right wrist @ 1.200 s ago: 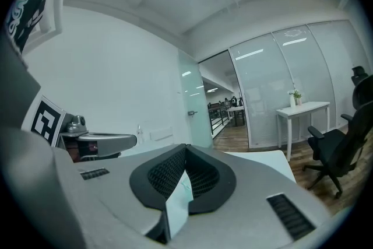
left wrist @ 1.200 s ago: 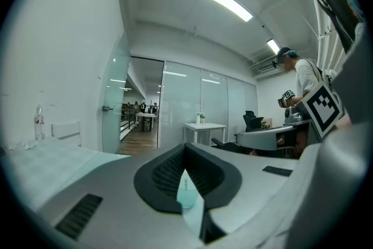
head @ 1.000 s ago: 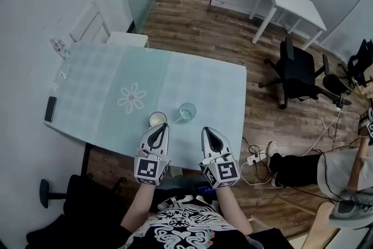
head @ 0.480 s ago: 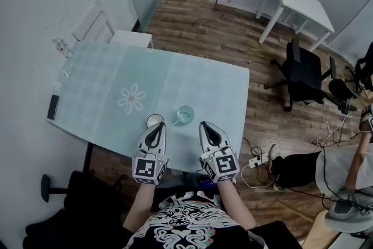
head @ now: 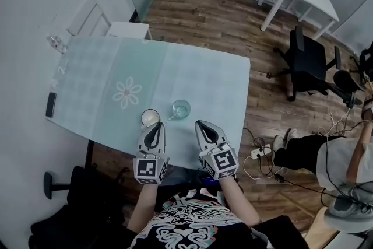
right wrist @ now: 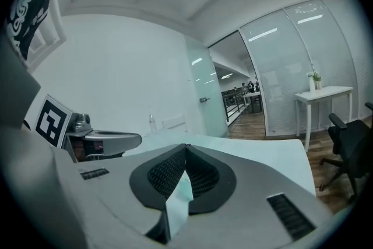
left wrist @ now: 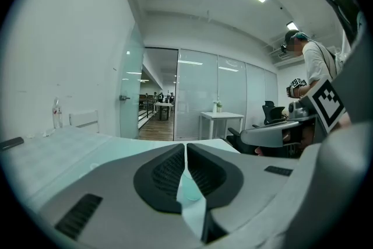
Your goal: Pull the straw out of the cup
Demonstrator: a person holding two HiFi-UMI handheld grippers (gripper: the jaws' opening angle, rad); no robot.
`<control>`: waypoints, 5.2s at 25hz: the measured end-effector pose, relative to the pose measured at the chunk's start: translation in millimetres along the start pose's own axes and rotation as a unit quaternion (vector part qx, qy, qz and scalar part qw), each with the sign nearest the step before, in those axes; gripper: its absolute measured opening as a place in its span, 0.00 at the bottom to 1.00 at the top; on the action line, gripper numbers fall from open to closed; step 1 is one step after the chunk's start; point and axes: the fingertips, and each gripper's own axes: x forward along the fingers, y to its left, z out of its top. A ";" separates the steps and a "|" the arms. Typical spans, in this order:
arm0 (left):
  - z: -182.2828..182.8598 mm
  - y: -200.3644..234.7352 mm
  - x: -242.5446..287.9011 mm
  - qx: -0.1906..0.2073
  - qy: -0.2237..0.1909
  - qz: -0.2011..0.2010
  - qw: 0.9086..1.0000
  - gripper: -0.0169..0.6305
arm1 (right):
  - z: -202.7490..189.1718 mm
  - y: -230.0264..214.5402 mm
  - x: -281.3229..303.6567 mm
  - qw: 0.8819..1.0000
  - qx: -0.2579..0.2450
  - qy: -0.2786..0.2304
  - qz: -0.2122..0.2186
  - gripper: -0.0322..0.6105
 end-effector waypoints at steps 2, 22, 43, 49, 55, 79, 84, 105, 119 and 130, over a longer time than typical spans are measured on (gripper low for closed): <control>-5.7 0.2 0.1 -0.006 0.006 0.002 1.000 0.05 | -1.7 -0.1 2.3 1.000 0.002 0.003 0.006 0.09; -48.0 -16.1 32.8 -0.068 0.059 -0.036 0.995 0.25 | -31.7 -1.4 27.1 0.996 -0.007 0.055 0.065 0.09; -49.5 -10.7 44.1 -0.062 0.043 -0.020 0.997 0.04 | -46.5 -26.3 35.8 0.996 -0.018 0.067 0.053 0.09; -47.4 -8.1 46.6 -0.068 0.039 -0.023 0.997 0.04 | -43.9 -32.4 34.3 0.997 -0.015 0.064 0.047 0.09; -50.7 -6.6 45.0 -0.083 0.039 -0.024 0.996 0.04 | -35.4 -29.7 32.5 0.998 -0.018 0.038 0.051 0.09; -37.7 1.8 35.3 -0.079 0.030 -0.035 0.996 0.04 | -24.3 -26.1 19.3 0.999 -0.011 0.025 0.038 0.09; -33.4 2.5 32.2 -0.077 0.025 -0.038 0.996 0.04 | -21.5 -23.1 18.8 0.999 -0.009 0.020 0.037 0.09; -23.2 4.0 12.6 -0.073 0.015 -0.038 0.997 0.04 | -10.5 -6.9 9.7 0.999 0.009 0.003 0.038 0.09; -18.1 3.5 2.3 -0.074 0.009 -0.034 0.997 0.04 | -2.2 3.6 10.5 0.998 0.007 -0.004 0.055 0.09; -13.1 8.4 -3.7 -0.095 0.000 -0.029 0.995 0.04 | 1.6 9.7 14.4 0.998 0.007 -0.007 0.068 0.09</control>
